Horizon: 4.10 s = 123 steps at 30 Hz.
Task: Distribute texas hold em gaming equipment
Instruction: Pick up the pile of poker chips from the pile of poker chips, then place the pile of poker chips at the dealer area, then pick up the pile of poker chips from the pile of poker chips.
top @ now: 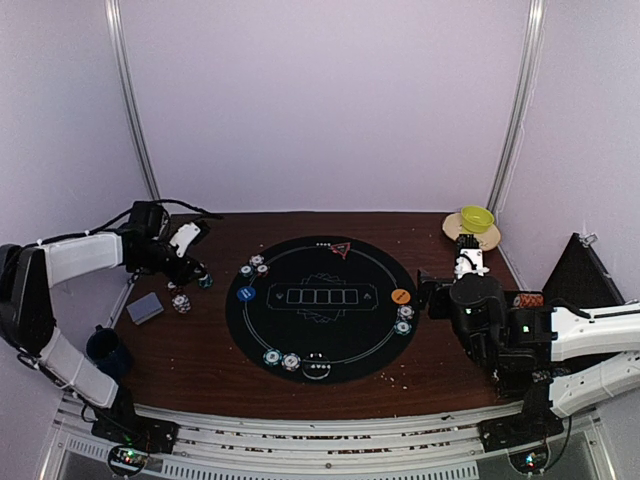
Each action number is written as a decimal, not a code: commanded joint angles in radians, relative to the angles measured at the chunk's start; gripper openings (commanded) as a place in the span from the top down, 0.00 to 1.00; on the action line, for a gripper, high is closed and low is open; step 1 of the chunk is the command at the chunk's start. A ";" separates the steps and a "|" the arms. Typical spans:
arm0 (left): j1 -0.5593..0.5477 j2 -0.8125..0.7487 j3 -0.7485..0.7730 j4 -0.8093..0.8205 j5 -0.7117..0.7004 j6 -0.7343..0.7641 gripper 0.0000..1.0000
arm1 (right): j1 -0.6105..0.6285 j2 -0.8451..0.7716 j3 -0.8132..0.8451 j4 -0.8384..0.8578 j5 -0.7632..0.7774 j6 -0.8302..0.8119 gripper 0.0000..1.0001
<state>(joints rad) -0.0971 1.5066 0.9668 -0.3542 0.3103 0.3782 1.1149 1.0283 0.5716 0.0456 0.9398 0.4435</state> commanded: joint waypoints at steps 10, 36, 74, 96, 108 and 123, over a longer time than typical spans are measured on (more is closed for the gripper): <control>-0.349 -0.061 0.015 -0.040 0.013 0.088 0.67 | 0.005 0.013 0.027 -0.012 0.017 -0.010 0.00; -0.669 0.306 0.123 0.013 -0.001 0.086 0.67 | 0.005 0.005 0.027 -0.015 0.012 -0.012 0.00; -0.675 0.305 0.124 -0.070 0.028 0.121 0.65 | 0.006 -0.008 0.027 -0.020 0.008 -0.011 0.00; -0.673 0.193 0.141 -0.046 0.008 0.098 0.38 | 0.007 -0.010 0.027 -0.020 0.008 -0.011 0.00; -0.408 0.006 0.148 -0.060 -0.106 0.048 0.08 | 0.009 -0.010 0.028 -0.022 0.006 -0.010 0.00; 0.104 0.121 0.145 -0.050 0.019 -0.057 0.02 | 0.010 0.003 0.030 -0.022 0.009 -0.012 0.00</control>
<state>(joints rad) -0.0498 1.5455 1.0893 -0.4129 0.2657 0.3653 1.1172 1.0325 0.5716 0.0402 0.9405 0.4404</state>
